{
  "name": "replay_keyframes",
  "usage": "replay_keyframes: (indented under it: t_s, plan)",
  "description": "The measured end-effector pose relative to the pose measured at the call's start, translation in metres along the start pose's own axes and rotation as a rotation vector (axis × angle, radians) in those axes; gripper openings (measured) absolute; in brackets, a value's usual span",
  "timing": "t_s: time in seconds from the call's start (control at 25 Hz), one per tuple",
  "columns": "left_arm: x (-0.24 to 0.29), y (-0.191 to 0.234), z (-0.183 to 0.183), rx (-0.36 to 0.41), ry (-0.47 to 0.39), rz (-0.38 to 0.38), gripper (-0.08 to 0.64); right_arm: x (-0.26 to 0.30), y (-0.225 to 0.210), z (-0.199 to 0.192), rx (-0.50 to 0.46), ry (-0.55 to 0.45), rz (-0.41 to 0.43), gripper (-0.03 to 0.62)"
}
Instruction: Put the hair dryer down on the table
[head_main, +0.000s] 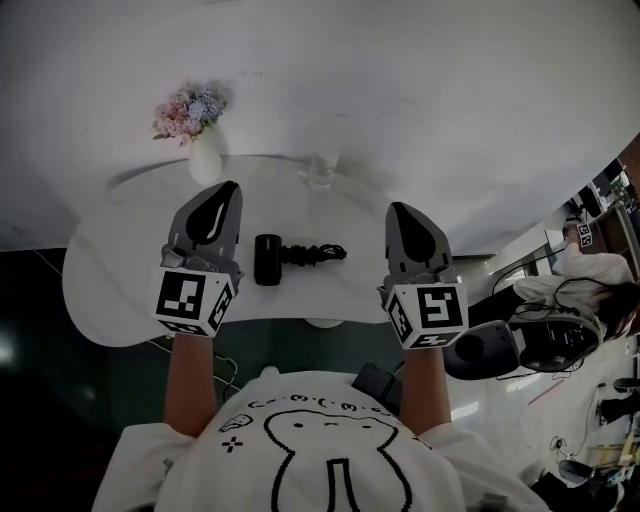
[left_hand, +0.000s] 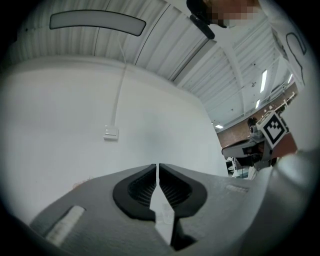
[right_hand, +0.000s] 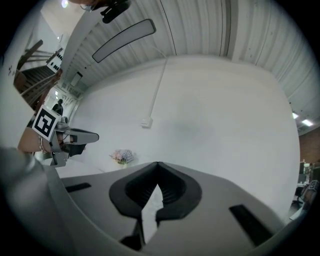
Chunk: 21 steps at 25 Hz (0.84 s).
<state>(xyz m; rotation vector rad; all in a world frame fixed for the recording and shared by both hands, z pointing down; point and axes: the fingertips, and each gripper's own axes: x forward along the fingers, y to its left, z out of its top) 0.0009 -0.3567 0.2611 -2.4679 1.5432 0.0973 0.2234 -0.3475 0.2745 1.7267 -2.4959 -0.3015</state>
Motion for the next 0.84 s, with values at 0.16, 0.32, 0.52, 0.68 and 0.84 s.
replay_keyframes:
  t_s: [0.16, 0.32, 0.52, 0.68, 0.84]
  plan:
    - [-0.001, 0.002, 0.001, 0.006, 0.002, 0.003, 0.029, -0.001, 0.002, 0.002, -0.016, -0.001, 0.002, -0.003]
    - [-0.002, 0.003, 0.004, 0.011, -0.004, 0.007, 0.029, -0.001, 0.004, 0.005, -0.028, -0.009, 0.011, -0.003]
    - [-0.001, 0.005, 0.010, 0.019, -0.009, 0.009, 0.029, 0.001, 0.006, 0.008, -0.045, -0.009, 0.023, -0.003]
    - [0.001, 0.005, 0.012, 0.025, -0.008, 0.008, 0.029, 0.002, 0.007, 0.010, -0.061, -0.005, 0.032, -0.003]
    - [0.000, 0.005, 0.012, 0.032, -0.007, 0.002, 0.029, 0.003, 0.010, 0.009, -0.074, -0.001, 0.040, -0.003]
